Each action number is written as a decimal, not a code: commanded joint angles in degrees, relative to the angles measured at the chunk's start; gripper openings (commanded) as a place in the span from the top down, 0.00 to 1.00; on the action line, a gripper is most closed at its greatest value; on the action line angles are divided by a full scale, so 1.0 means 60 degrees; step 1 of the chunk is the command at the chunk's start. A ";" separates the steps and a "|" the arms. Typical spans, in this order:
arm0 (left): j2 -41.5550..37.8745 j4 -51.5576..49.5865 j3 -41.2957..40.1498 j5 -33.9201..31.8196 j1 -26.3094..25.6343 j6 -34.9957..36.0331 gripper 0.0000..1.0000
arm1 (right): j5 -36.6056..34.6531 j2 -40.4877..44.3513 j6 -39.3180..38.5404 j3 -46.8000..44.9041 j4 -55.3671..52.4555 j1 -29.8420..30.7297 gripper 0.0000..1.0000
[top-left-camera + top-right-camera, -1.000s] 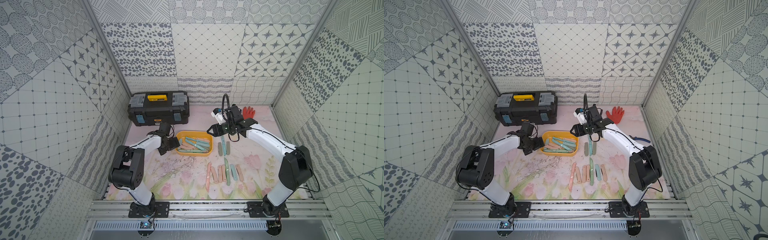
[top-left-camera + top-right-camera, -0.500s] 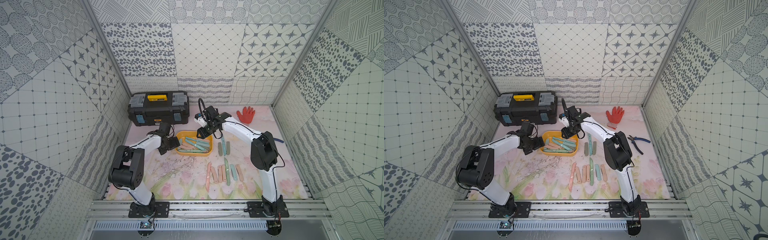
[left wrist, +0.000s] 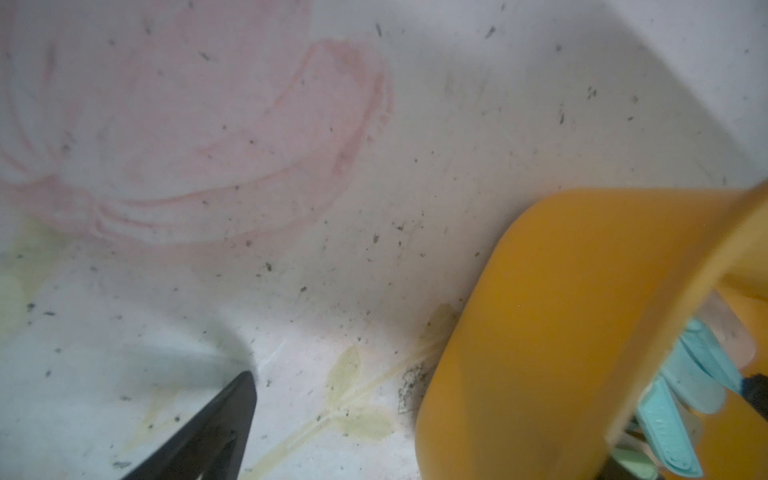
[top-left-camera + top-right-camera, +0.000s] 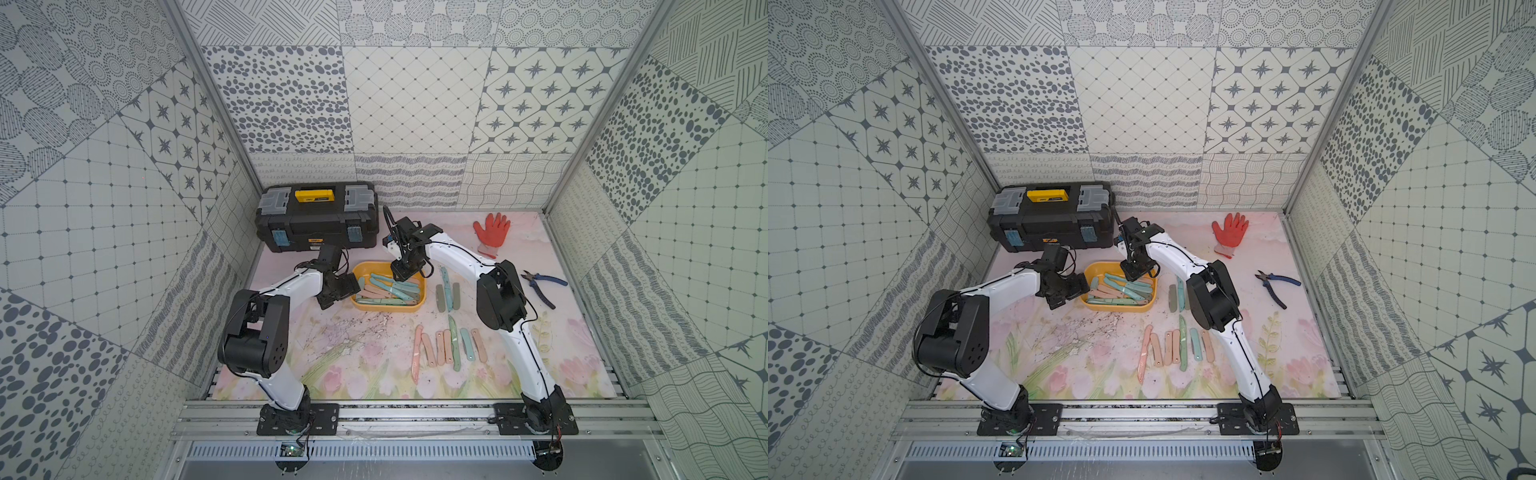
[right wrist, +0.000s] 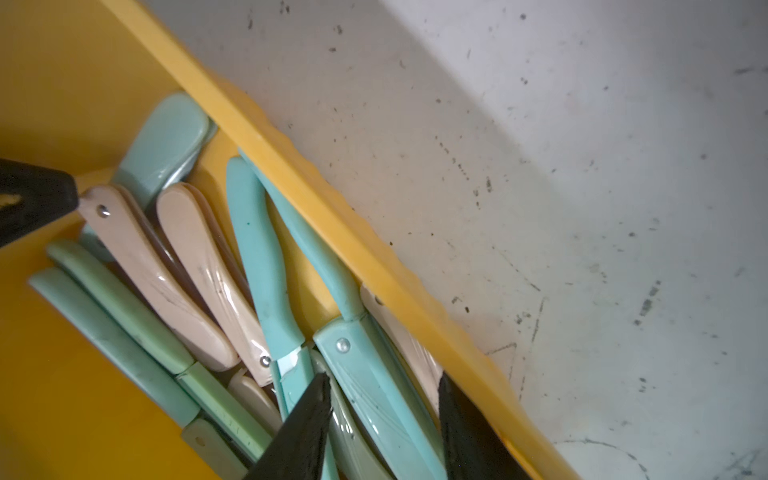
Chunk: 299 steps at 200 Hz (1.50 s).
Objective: Take the fruit knife out of the storage box
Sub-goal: Pick up the fruit knife from the storage box.
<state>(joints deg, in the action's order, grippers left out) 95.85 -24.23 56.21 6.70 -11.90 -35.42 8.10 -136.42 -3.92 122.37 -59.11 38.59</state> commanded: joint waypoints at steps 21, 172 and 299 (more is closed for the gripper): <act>0.0036 -0.0137 0.0110 -0.0091 0.0031 0.0077 0.09 | -0.0315 -0.0203 -0.0320 0.0355 -0.0461 0.0182 0.55; 0.0012 -0.0150 0.0064 -0.0112 0.0034 0.0089 0.09 | -0.0593 -0.1252 -0.0478 0.1345 -0.1078 0.0294 0.55; -0.0007 -0.0165 0.0062 -0.0138 0.0026 0.0075 0.09 | -0.0941 -0.1404 -0.0808 0.1558 -0.1493 0.0453 0.80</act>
<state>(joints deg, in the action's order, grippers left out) 95.88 -24.25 56.21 6.68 -11.90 -35.42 2.48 -143.28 -7.31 131.57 -66.35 40.84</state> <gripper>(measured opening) 0.914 0.207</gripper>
